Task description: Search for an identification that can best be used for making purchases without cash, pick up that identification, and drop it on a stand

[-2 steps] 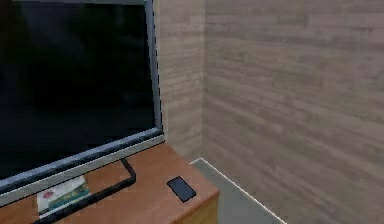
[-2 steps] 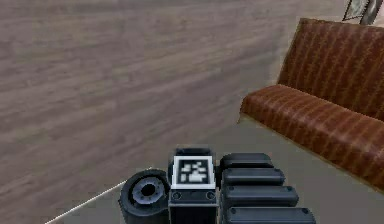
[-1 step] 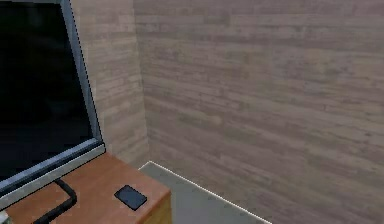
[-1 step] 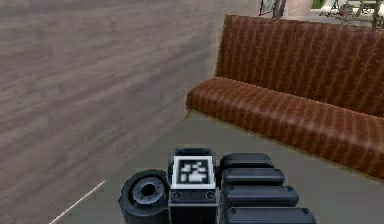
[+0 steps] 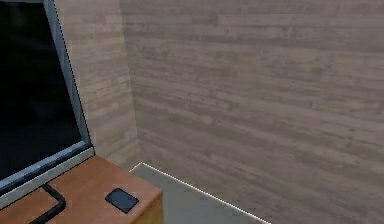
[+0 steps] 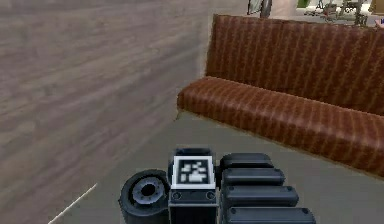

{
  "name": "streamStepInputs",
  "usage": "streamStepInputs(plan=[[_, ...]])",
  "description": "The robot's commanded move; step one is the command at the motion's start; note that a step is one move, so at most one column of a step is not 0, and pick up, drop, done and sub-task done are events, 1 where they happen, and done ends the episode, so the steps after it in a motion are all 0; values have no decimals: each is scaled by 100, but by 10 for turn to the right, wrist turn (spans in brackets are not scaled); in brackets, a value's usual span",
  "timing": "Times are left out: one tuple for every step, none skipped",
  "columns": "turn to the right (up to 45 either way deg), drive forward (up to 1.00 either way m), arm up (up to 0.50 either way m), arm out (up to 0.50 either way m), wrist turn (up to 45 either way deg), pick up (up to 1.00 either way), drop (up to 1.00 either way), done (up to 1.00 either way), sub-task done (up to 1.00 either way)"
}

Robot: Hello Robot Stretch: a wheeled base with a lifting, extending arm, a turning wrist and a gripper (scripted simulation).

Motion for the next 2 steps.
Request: streamStepInputs(plan=[[-150,0,0,0,0,0,0,0,0],[90,0,0,0,0,0,0,0,0]])
